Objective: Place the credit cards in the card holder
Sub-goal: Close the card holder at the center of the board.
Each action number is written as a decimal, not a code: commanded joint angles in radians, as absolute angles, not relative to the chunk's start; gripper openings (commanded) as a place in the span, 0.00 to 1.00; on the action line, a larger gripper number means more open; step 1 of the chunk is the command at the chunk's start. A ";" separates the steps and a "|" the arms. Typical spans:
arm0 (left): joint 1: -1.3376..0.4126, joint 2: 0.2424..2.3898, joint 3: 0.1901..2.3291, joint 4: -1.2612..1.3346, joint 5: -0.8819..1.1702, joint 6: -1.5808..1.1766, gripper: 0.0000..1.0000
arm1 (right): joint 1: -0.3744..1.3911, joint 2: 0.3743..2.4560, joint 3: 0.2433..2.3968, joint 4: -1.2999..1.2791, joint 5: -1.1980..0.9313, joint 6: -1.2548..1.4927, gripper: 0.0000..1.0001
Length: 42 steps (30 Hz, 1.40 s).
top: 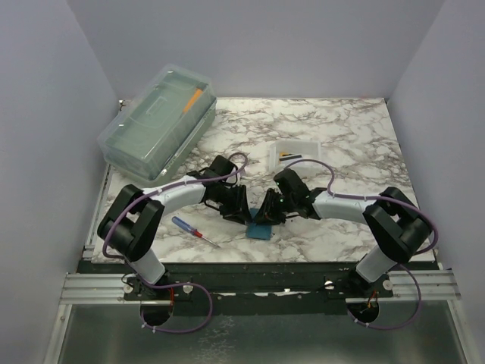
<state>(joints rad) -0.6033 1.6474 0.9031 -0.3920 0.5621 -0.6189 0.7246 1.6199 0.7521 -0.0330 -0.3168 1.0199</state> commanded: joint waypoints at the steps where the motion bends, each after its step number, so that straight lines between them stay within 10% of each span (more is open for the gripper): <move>1: -0.583 1.587 0.970 -0.402 0.594 -0.601 0.38 | 0.718 1.592 0.767 -0.097 -0.293 0.966 0.25; 9: -0.580 1.624 1.006 -0.404 0.567 -0.604 0.34 | 0.719 1.572 0.746 -0.058 -0.328 0.973 0.03; 24: -0.580 1.771 1.100 -0.341 0.612 -0.643 0.28 | 0.719 1.600 0.725 0.028 -0.378 0.981 0.13; 42: -0.600 1.893 1.098 -0.337 0.574 -0.625 0.11 | 0.719 1.584 0.762 -0.076 -0.327 0.955 0.00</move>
<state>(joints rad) -0.5945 1.8481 1.0882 -0.3397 0.5945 -0.6384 0.7242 1.6138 0.7357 -0.0063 -0.3641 0.9802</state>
